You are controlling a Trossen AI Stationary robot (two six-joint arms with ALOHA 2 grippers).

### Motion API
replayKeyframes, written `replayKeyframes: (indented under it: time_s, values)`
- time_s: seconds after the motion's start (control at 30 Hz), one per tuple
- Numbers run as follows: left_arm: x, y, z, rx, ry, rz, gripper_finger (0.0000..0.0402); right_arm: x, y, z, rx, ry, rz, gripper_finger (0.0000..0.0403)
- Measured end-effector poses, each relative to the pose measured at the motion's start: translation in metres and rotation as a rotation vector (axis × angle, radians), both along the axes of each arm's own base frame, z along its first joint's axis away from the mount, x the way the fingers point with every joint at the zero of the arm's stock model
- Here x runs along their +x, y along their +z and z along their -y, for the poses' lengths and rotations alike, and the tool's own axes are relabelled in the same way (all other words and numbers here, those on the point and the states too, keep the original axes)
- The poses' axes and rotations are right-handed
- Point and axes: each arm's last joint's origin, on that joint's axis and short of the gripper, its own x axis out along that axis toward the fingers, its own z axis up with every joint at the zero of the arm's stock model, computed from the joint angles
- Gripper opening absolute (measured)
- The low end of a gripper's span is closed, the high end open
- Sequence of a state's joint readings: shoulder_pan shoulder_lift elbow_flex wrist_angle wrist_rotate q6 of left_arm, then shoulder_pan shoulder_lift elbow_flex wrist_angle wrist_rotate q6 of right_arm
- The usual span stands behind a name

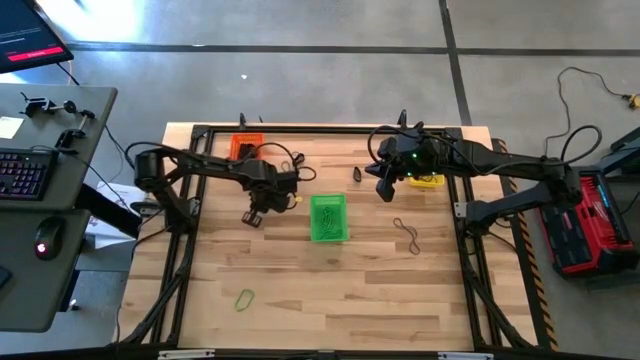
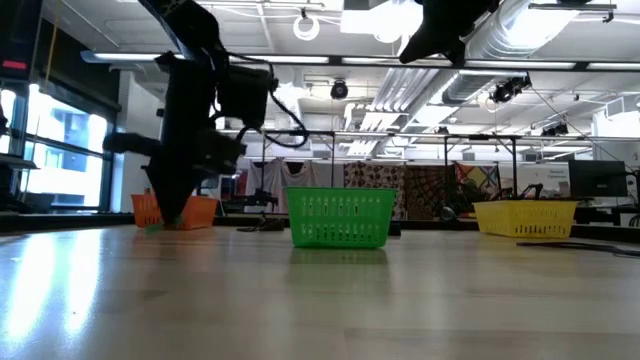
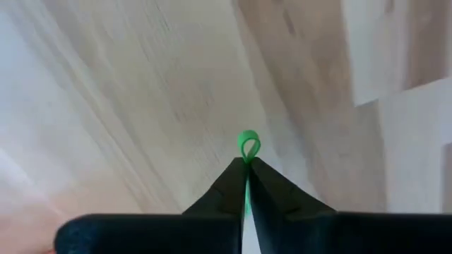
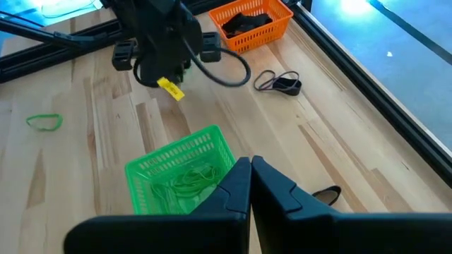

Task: Sort rubber bands into baskets
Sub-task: Put the green rubber band into the green bin

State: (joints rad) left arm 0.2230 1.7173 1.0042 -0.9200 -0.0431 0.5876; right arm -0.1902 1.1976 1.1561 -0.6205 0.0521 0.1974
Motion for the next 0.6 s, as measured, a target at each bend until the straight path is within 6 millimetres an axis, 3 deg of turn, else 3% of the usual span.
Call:
replayKeyframes:
  time_s: [0.3, 0.6]
  values:
    - [0.025, 0.053, -0.004, 0.032, 0.041, 0.210, 0.0001, 0.000, 0.000, 0.000, -0.017, 0.014, -0.007, 0.0000]
    - [0.071, 0.106, 0.001, 0.019, 0.118, 0.423, 0.0000, -0.008, -0.007, 0.002, -0.040, -0.018, -0.115, 0.0000]
